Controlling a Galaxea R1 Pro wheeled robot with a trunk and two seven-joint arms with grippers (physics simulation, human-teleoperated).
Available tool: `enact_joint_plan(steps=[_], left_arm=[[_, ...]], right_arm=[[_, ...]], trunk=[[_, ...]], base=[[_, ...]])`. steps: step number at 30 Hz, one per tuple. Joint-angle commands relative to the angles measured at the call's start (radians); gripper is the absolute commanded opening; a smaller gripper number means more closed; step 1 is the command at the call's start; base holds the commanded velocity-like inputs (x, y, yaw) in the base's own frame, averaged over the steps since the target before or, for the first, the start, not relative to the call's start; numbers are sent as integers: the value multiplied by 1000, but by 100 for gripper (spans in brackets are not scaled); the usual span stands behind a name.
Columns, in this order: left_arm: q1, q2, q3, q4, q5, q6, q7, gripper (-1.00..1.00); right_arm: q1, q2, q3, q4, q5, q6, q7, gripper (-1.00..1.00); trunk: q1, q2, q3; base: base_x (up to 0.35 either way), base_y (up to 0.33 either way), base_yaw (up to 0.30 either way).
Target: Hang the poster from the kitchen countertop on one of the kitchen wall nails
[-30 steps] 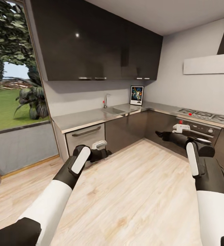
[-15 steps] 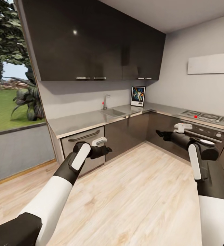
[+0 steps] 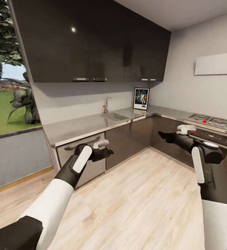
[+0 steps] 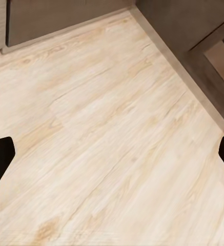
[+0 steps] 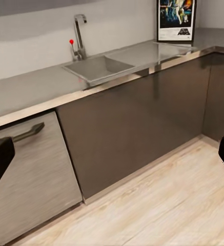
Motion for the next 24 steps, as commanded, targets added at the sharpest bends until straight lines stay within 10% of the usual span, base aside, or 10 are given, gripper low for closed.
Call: enact_joint_plan(steps=[1,24], left_arm=[[-1,0,-1,-1,10,1,10,100],[0,0,-2,-1,10,0,11,100]], right_arm=[[1,0,-1,-3,-10,6,-2,100],[8,2,1,-15,-9,30,1,100]], trunk=[[1,-1,-1],[1,-1,-1]], base=[[348,-35,0],[348,-111,0]])
